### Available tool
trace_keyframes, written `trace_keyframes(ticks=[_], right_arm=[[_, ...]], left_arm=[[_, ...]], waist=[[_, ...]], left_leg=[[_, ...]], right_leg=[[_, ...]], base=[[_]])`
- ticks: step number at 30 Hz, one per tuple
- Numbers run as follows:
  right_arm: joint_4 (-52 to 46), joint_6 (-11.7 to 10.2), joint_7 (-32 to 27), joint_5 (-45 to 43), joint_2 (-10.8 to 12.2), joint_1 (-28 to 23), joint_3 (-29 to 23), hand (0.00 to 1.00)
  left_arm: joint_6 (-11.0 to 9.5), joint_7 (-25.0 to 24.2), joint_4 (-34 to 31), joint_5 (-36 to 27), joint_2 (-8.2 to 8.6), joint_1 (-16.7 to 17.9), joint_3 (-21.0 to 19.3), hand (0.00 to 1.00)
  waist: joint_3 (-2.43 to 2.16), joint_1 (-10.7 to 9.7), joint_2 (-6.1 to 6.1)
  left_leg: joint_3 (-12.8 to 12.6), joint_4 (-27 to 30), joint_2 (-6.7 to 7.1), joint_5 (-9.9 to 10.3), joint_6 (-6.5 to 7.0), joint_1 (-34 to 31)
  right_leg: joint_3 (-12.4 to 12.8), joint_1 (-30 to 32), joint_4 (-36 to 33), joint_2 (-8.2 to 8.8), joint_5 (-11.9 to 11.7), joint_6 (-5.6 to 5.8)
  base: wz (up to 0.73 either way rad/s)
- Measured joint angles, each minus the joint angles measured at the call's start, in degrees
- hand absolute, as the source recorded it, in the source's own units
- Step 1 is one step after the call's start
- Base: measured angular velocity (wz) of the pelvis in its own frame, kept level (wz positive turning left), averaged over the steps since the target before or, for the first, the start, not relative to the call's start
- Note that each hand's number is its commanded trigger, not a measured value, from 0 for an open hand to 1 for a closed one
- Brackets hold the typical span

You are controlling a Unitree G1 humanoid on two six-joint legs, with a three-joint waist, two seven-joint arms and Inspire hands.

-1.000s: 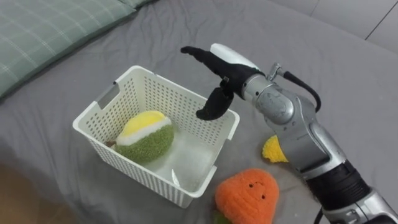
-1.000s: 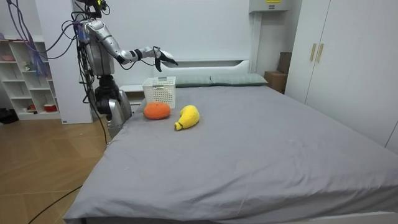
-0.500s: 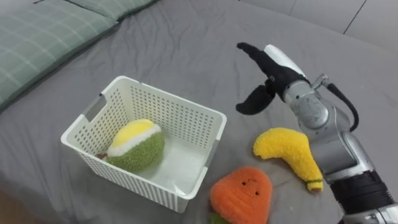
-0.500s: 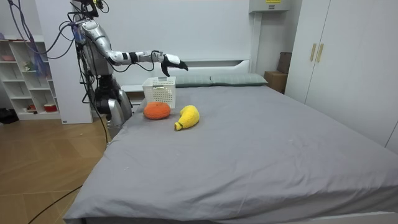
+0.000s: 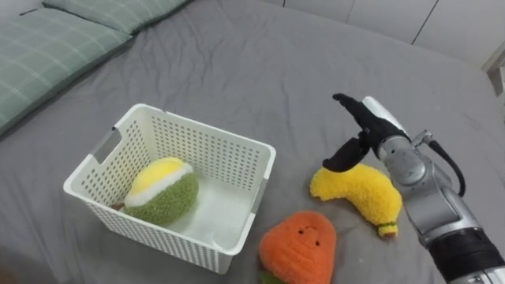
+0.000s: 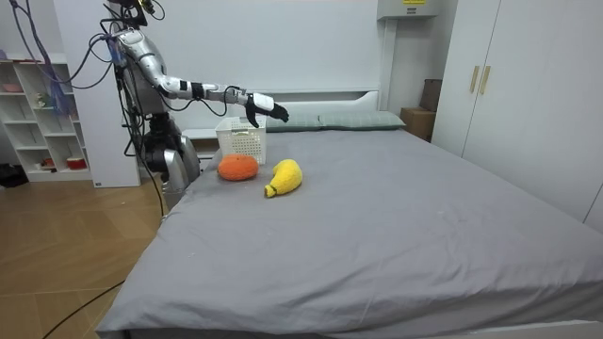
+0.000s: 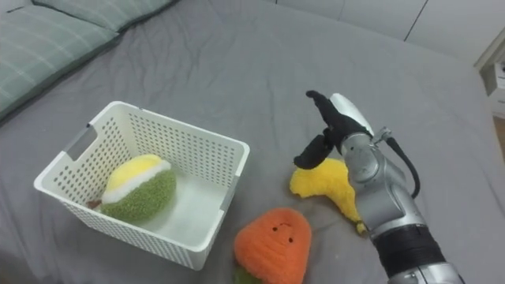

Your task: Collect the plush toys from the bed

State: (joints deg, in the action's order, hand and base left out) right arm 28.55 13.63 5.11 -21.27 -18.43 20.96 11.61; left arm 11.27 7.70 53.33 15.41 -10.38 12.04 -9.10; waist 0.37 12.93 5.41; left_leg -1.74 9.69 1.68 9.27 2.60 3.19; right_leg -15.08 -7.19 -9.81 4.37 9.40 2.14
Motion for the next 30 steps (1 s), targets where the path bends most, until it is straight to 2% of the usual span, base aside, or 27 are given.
trace_keyframes(ticks=[4, 7, 10, 13, 14, 18, 21, 23, 25, 30], right_arm=[[4.68, -0.23, -1.96, 0.70, -0.06, -1.70, -0.54, 0.00], [6.99, -2.51, -3.99, 0.45, -0.25, -3.41, -1.83, 0.00], [11.35, -3.73, -5.23, 0.55, -0.26, -4.32, -1.83, 0.00], [13.97, -4.00, -5.66, 1.71, -0.41, -4.31, -1.83, 0.00], [15.78, -4.96, -6.22, 1.98, -0.67, -4.05, -1.83, 0.00], [24.66, -6.65, -7.88, 2.71, -1.37, -1.00, -1.71, 0.00], [28.65, -6.95, -8.25, 2.68, -1.64, 1.10, -1.67, 0.00], [32.22, -7.95, -8.19, 2.79, -1.97, 2.39, -1.62, 0.00], [34.05, -8.06, -8.19, 2.79, -2.27, 3.42, -1.59, 0.00], [36.66, -9.33, -8.36, 2.61, -3.65, 6.63, -1.61, 0.00]], left_arm=[[-0.30, 0.09, 1.25, -0.04, 0.01, 1.68, 0.09, 0.00], [-0.37, 0.09, 1.85, -0.04, 0.02, 2.94, 0.46, 0.00], [-0.38, 0.00, 2.07, -1.04, 0.00, 3.18, 0.94, 0.00], [-0.52, 0.02, 3.33, -2.78, 0.02, 2.70, 1.95, 0.00], [-0.55, 0.02, 4.35, -2.82, 0.07, 2.20, 2.08, 0.00], [-1.76, 0.42, 7.39, -5.11, -0.04, -0.41, 3.93, 0.00], [-2.29, 0.41, 8.58, -7.29, -0.33, -1.54, 5.46, 0.00], [-2.84, 0.40, 8.64, -8.19, -0.47, -1.54, 6.60, 0.00], [-3.12, 0.35, 8.70, -9.25, -0.49, -1.55, 7.71, 0.00], [-3.83, 0.35, 9.68, -9.84, -0.49, -2.83, 9.85, 0.00]], waist=[[0.16, -0.36, -0.21], [0.54, -0.86, -0.86], [0.31, -1.71, -1.24], [-0.28, -1.88, -1.96], [-0.39, -1.78, -2.04], [-0.41, -1.54, -1.84], [-0.16, -1.54, -1.36], [0.25, -1.41, -0.99], [0.61, -1.40, -0.95], [1.01, -1.42, -1.19]], left_leg=[[0.01, 0.13, 0.03, 0.06, 0.05, 0.16], [0.18, 0.98, -0.01, 0.50, 0.11, -0.55], [0.40, 1.76, -0.01, 0.64, 0.14, -2.00], [0.35, 2.04, -0.01, 0.41, 0.13, -3.73], [0.32, 2.02, -0.05, 0.28, 0.07, -4.19], [0.33, 2.07, -0.07, -0.10, 0.07, -6.09], [0.01, 2.12, -0.13, -0.60, 0.04, -8.32], [-0.06, 2.18, -0.25, -0.71, -0.01, -9.77], [-0.03, 2.36, -0.26, -0.72, 0.00, -10.93], [0.02, 3.04, -0.25, -0.72, 0.00, -13.71]], right_leg=[[-0.17, -0.18, 0.08, 0.04, -0.03, 0.05], [-0.50, -0.09, 0.08, 0.04, -0.03, 0.06], [-0.70, 0.91, 0.04, 0.05, -0.03, 0.06], [-0.63, 2.65, -0.30, 0.09, -0.04, 0.04], [-0.44, 3.51, -0.79, 0.09, -0.03, 0.02], [-0.49, 5.61, -1.03, 0.11, -0.08, -0.11], [-0.34, 8.25, -1.37, 0.12, -0.22, -0.30], [-0.17, 10.14, -2.04, 0.16, -0.22, -0.31], [-0.47, 11.19, -2.05, 0.26, -0.23, -0.33], [-0.64, 13.98, -2.57, 0.36, -0.19, -0.38]], base=[[0.00], [0.04], [0.06], [0.00], [0.00], [0.02], [-0.03], [-0.04], [0.00], [0.01]])
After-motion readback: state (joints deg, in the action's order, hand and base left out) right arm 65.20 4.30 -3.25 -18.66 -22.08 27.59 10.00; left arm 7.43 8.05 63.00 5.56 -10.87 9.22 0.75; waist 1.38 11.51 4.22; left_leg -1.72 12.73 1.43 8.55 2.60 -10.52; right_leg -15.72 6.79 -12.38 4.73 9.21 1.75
